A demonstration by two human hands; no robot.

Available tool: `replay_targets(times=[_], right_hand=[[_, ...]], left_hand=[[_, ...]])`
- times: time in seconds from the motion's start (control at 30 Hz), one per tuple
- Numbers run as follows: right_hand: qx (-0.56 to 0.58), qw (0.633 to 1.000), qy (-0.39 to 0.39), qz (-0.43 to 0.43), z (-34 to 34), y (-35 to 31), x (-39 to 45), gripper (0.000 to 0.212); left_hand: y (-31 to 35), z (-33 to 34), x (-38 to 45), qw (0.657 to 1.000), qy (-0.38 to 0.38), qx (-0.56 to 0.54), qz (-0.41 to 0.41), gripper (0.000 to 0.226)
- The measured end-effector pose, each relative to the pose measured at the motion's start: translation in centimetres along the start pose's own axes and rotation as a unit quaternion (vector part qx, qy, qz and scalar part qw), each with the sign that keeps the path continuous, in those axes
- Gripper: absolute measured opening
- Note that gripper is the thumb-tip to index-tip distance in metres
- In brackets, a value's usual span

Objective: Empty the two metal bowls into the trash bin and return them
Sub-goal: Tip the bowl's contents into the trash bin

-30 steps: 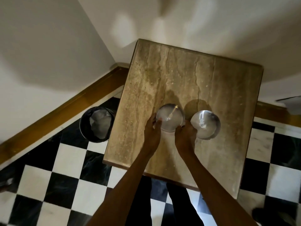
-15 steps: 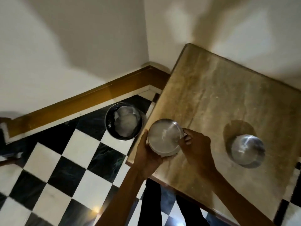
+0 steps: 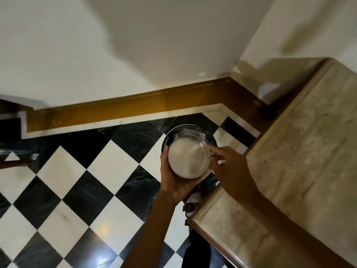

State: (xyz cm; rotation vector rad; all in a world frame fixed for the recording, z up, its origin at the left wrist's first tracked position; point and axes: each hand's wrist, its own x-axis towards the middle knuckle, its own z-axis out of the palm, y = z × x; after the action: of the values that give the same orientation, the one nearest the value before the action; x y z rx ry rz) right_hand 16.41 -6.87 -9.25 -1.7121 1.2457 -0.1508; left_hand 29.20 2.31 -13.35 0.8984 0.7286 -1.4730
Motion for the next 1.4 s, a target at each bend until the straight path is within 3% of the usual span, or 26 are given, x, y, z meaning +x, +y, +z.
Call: replay_targets(times=[0.07,0.13,0.2,0.27,0.3,0.4,0.53,0.7,0.8,0.93,1.07,1.2,1.3,1.4], right_hand=[[-0.006,1.0,-0.01,-0.018,0.8,0.7,1.9,0.031],[-0.017,0.999,-0.03,-0.03,1.5,1.1,3.1,0.035],[-0.041,0.996,-0.069,-0.051,2.1,1.0,3.7,0.042],[-0.115,0.984,-0.087,-0.102,2.9,0.3,3.5,0.052],[-0.154,0.975,-0.076,-0.139,3.2,0.1,3.2,0.057],[-0.233,0.944,-0.042,-0.229,3.4,-0.7,2.0,0.075],[-0.389,0.859,-0.202,-0.266,3.2,1.0,1.6,0.089],[-0.39,0.861,-0.164,-0.282,2.7,0.5,1.3,0.092],[-0.409,0.841,-0.208,-0.285,2.5,1.0,1.6,0.096],[-0.345,0.889,-0.09,-0.288,1.8,0.2,0.8,0.092],[-0.406,0.847,-0.205,-0.274,1.5,1.4,1.0,0.097],[-0.369,0.877,-0.138,-0.275,1.3,1.0,0.2,0.094],[-0.399,0.847,-0.203,-0.286,1.2,1.7,0.4,0.102],[-0.366,0.877,-0.165,-0.265,0.8,1.1,0.2,0.102]], left_hand=[[0.7,-0.1,1.7,0.994,0.049,0.091,0.037,0.055],[0.8,-0.3,3.3,0.95,0.121,0.275,0.085,0.054],[0.6,-1.4,4.5,0.836,0.156,0.493,0.186,0.077],[0.4,-3.0,4.8,0.711,0.125,0.644,0.254,0.106],[0.4,-3.5,4.6,0.667,0.103,0.685,0.274,0.115],[0.7,-4.1,4.0,0.6,0.041,0.716,0.355,0.117],[1.6,-4.0,4.5,0.526,0.038,0.751,0.398,0.121],[1.6,-3.7,3.7,0.517,0.023,0.735,0.439,0.118],[1.6,-3.5,3.9,0.496,0.022,0.75,0.438,0.119],[1.4,-3.1,3.6,0.5,0.024,0.747,0.437,0.119],[1.6,-2.8,3.9,0.462,0.014,0.772,0.436,0.123],[1.1,-3.0,3.6,0.471,0.018,0.764,0.44,0.119],[1.2,-2.8,3.8,0.444,0.002,0.78,0.44,0.117],[1.2,-3.5,3.7,0.447,0.004,0.78,0.438,0.118]])
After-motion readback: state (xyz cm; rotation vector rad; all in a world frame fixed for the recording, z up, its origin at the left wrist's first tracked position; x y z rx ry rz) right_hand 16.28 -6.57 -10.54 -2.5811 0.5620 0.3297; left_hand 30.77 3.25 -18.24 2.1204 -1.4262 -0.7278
